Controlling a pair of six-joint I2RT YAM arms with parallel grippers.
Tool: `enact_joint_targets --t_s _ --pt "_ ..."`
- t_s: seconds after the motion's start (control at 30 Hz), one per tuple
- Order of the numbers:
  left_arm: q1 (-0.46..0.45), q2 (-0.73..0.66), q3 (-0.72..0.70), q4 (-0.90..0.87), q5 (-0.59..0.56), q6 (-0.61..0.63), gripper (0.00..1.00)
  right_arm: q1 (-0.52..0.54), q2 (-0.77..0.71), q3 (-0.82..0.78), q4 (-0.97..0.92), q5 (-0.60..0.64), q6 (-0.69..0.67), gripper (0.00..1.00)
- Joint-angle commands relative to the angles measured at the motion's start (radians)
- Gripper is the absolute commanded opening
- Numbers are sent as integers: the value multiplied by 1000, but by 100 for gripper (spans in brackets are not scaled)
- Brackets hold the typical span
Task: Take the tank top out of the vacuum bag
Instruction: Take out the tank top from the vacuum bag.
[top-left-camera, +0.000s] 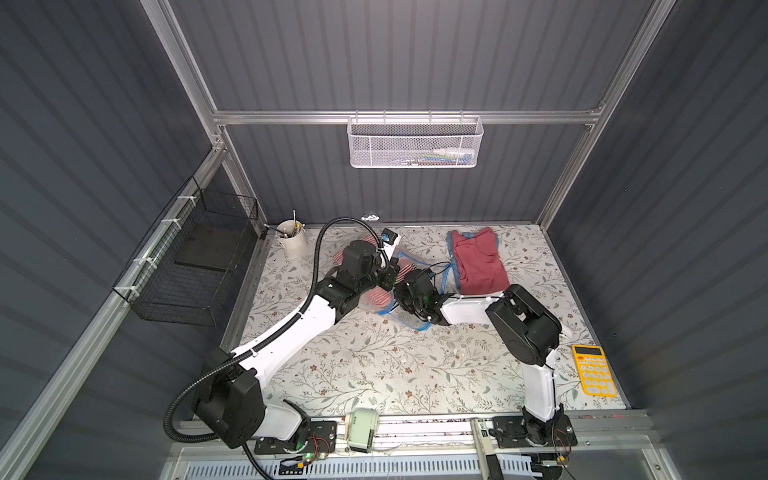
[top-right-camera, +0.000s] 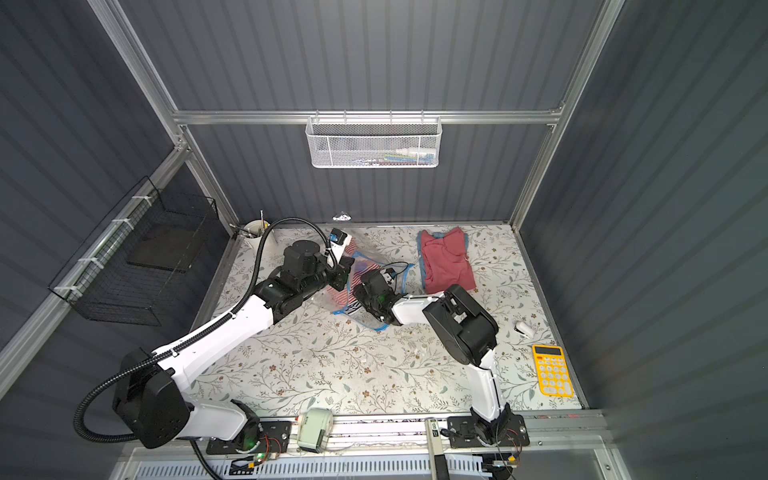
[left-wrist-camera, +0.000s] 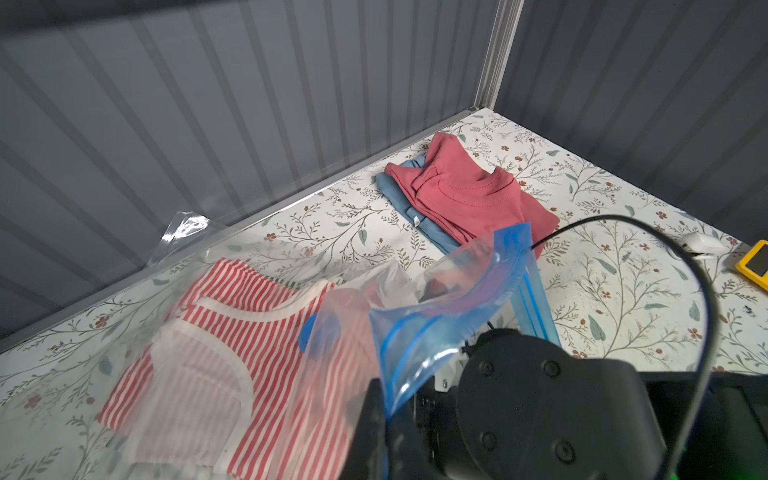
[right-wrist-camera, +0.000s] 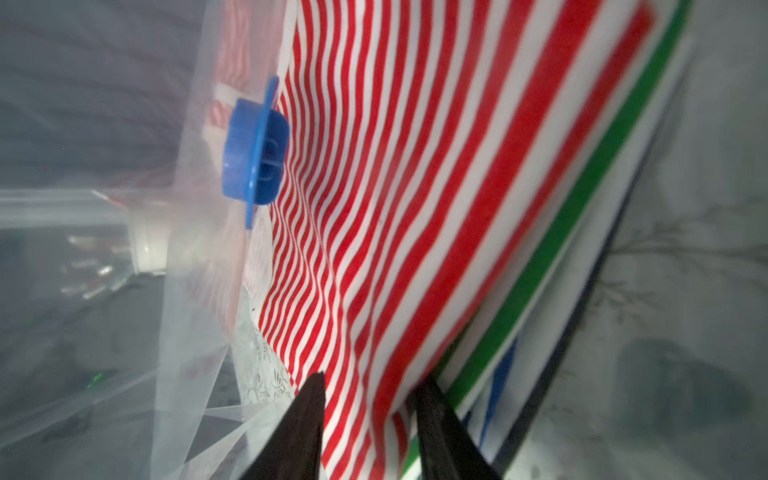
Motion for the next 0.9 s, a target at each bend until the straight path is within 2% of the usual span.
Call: enact_joint_targets --t_s 0.0,0.53,0.87 --pt "-4 6 19 17 15 -12 0 -2 -6 21 -36 10 -24 39" --pt "-4 11 18 19 18 -16 0 -11 40 84 -43 -13 -32 39" --pt "-4 13 19 17 18 -13 0 -2 62 25 17 -24 27 39"
